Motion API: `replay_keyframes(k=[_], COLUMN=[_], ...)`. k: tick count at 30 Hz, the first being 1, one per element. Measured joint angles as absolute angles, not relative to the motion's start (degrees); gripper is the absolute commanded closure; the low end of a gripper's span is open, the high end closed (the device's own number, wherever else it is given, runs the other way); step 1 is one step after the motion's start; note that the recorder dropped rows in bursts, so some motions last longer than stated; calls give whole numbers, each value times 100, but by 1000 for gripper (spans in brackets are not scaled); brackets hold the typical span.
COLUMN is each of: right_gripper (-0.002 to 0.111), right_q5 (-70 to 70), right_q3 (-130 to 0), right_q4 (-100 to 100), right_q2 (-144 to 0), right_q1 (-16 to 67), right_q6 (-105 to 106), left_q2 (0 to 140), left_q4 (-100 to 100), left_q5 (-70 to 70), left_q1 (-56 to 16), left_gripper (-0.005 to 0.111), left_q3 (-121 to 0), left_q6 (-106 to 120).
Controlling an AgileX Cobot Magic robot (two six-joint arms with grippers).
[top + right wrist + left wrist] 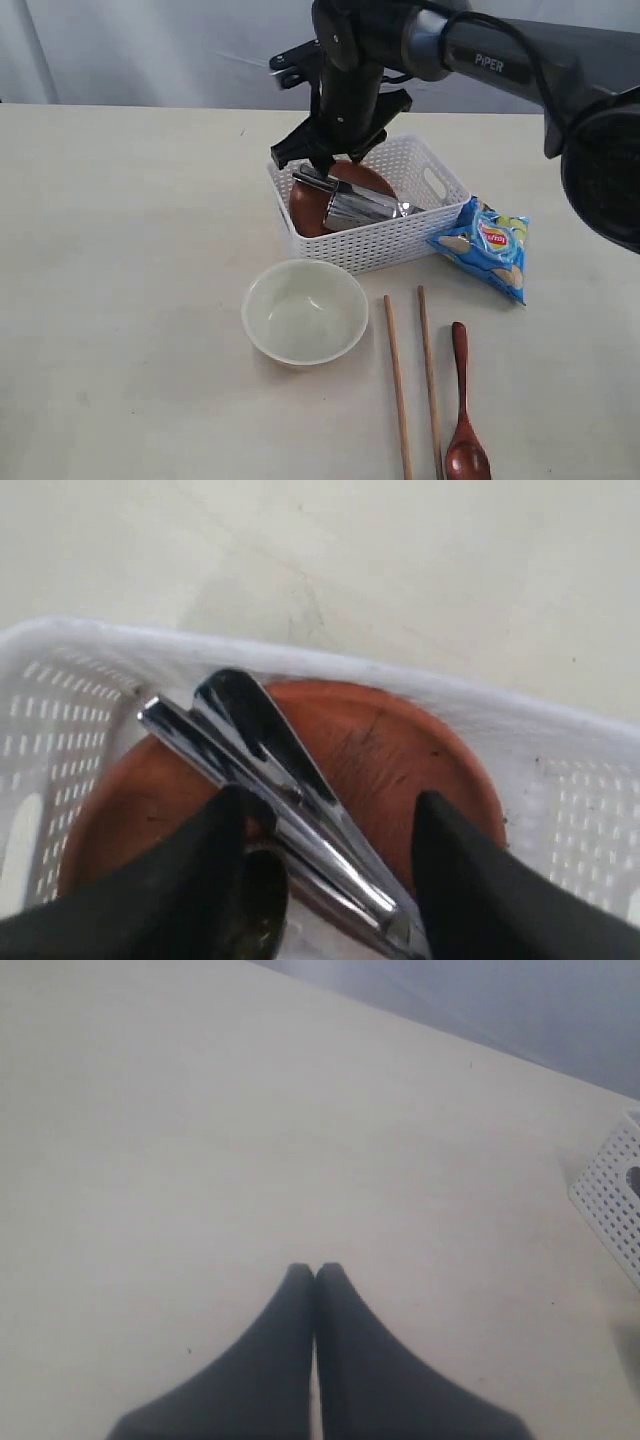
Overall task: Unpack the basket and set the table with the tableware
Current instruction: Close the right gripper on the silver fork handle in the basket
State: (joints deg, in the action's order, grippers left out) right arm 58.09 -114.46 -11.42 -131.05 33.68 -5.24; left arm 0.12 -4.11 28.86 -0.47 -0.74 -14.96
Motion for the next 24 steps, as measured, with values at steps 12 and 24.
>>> replay_keyframes(k=[12, 24], right_gripper=[74, 74], right_q5=[5462, 5440], right_q3=[-11446, -11446], right_q4=[-1142, -1142], right_q2=[-13105, -13329], right_q1=[3368, 3368], right_q6=[719, 1067], left_q2=[12, 12], left_q4=[-411, -411], left_q5=[2886, 2886], left_q1=[-47, -47], left_gripper=[107, 107], left_q3=[-74, -74], left_q6=[-1496, -1496])
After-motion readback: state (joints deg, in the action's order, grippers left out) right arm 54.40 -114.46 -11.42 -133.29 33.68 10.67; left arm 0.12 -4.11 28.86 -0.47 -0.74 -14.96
